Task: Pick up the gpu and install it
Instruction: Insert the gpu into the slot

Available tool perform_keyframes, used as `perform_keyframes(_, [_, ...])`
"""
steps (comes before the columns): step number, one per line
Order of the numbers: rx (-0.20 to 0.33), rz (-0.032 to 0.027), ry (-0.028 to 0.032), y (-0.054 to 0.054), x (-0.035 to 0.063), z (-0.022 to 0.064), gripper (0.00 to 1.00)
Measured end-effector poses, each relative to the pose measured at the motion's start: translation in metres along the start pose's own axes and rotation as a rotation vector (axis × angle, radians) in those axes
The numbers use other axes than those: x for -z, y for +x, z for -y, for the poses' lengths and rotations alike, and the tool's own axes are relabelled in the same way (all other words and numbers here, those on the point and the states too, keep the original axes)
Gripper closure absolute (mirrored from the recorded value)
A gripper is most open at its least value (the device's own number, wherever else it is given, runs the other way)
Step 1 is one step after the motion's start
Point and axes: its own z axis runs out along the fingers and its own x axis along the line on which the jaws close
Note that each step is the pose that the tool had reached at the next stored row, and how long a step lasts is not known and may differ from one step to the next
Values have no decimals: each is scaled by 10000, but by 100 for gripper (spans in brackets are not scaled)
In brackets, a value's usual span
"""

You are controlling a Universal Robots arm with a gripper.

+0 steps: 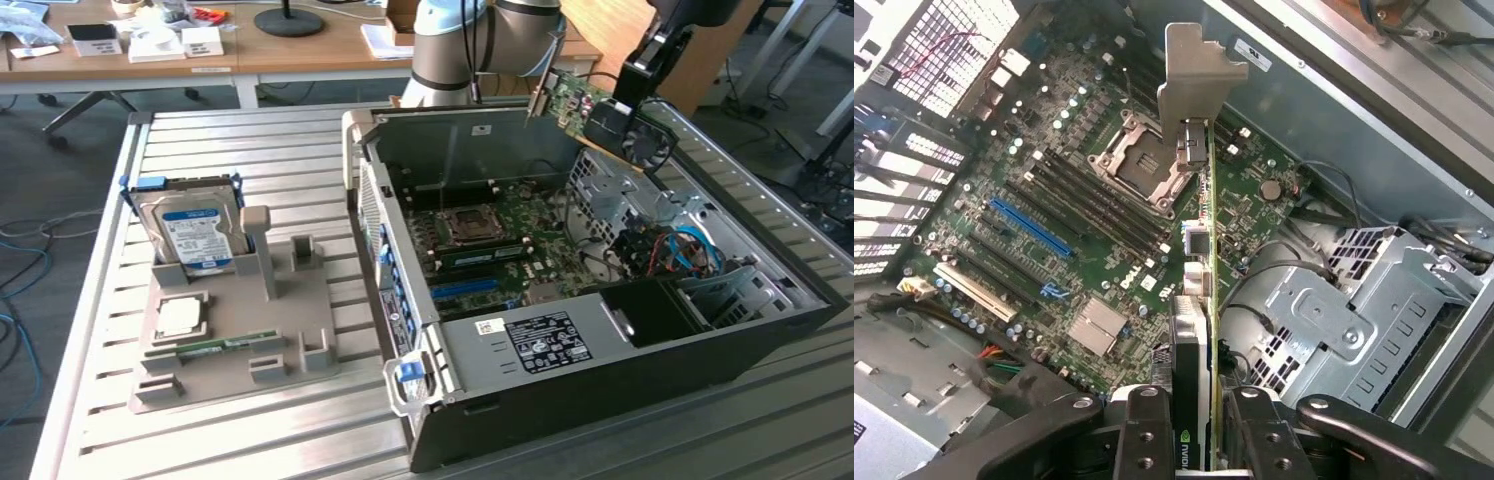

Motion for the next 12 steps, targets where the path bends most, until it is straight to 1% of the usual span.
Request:
perform_keyframes(5, [78,-6,-3,1,0,0,73])
perform_keyframes(12, [419,-28,-16,0,0,0,73])
